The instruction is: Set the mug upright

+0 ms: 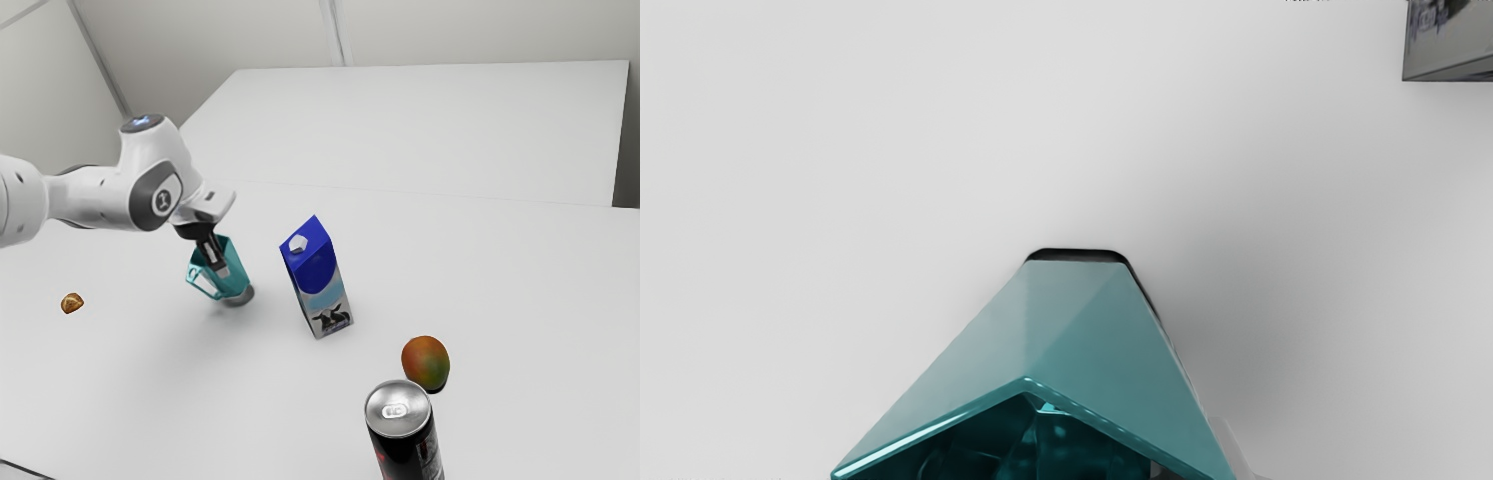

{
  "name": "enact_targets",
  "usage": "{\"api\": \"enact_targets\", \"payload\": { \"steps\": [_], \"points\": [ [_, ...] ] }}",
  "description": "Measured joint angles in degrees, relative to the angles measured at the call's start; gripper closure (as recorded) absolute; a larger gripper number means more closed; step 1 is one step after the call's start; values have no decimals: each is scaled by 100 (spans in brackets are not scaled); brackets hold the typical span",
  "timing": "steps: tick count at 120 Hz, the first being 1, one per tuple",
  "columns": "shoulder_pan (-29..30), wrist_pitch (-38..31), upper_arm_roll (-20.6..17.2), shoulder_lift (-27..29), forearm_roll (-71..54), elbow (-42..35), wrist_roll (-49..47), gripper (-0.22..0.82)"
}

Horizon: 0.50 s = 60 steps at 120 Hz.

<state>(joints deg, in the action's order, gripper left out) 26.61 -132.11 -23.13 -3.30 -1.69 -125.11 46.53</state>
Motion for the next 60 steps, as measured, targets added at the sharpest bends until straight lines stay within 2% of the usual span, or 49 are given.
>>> {"api": "enact_targets", "payload": {
  "steps": [51, 60],
  "points": [
    [41, -118, -14, -167, -172, -104, -1030, 78],
    [41, -115, -16, -184, -167, -104, -1136, 65]
  ]
}}
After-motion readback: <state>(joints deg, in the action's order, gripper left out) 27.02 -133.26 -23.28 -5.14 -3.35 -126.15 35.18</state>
